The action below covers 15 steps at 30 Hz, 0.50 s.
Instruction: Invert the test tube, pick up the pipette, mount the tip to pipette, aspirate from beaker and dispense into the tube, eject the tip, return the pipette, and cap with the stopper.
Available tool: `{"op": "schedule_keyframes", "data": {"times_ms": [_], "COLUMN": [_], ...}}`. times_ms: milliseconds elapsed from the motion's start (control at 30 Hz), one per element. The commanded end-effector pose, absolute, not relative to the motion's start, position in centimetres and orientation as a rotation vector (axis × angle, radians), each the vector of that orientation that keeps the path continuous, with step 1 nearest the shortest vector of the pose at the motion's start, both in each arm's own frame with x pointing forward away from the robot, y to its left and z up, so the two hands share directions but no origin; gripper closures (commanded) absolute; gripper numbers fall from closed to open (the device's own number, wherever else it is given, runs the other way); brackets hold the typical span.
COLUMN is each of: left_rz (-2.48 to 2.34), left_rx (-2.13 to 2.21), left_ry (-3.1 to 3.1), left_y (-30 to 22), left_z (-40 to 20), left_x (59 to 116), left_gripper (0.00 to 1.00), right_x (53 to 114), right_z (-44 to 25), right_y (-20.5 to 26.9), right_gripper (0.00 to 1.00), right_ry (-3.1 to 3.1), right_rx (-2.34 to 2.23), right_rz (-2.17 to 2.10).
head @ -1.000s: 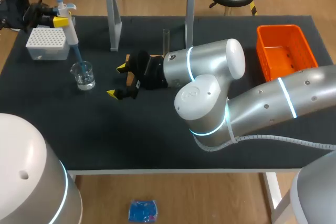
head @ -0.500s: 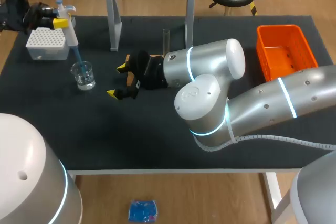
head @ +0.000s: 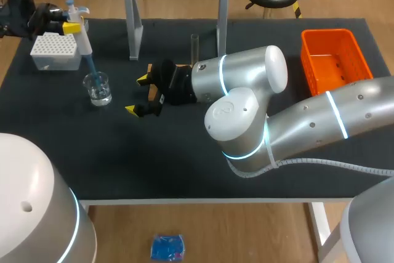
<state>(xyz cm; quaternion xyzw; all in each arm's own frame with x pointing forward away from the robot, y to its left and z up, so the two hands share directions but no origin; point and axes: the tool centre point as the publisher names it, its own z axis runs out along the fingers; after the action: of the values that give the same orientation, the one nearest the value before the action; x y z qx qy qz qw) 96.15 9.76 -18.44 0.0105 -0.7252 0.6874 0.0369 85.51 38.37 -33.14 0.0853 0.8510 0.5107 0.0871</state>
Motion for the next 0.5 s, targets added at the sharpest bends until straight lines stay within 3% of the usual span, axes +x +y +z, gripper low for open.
{"op": "schedule_keyframes", "data": {"times_ms": [33,500], "left_rz": [2.103,2.08], "left_rx": [0.024,0.041], "left_ry": [-2.227,-2.256], "left_y": [9.9,10.02], "left_z": [-18.43,-18.39], "left_x": [96.4,96.37], "left_gripper": [1.0,1.0], "right_x": [85.46,85.46], "right_z": [-33.17,-33.17], "right_y": [38.39,38.39], "right_gripper": [0.0,0.0], "right_ry": [2.533,2.533], "right_rx": [0.256,0.256], "right_rz": [1.522,1.522]}}
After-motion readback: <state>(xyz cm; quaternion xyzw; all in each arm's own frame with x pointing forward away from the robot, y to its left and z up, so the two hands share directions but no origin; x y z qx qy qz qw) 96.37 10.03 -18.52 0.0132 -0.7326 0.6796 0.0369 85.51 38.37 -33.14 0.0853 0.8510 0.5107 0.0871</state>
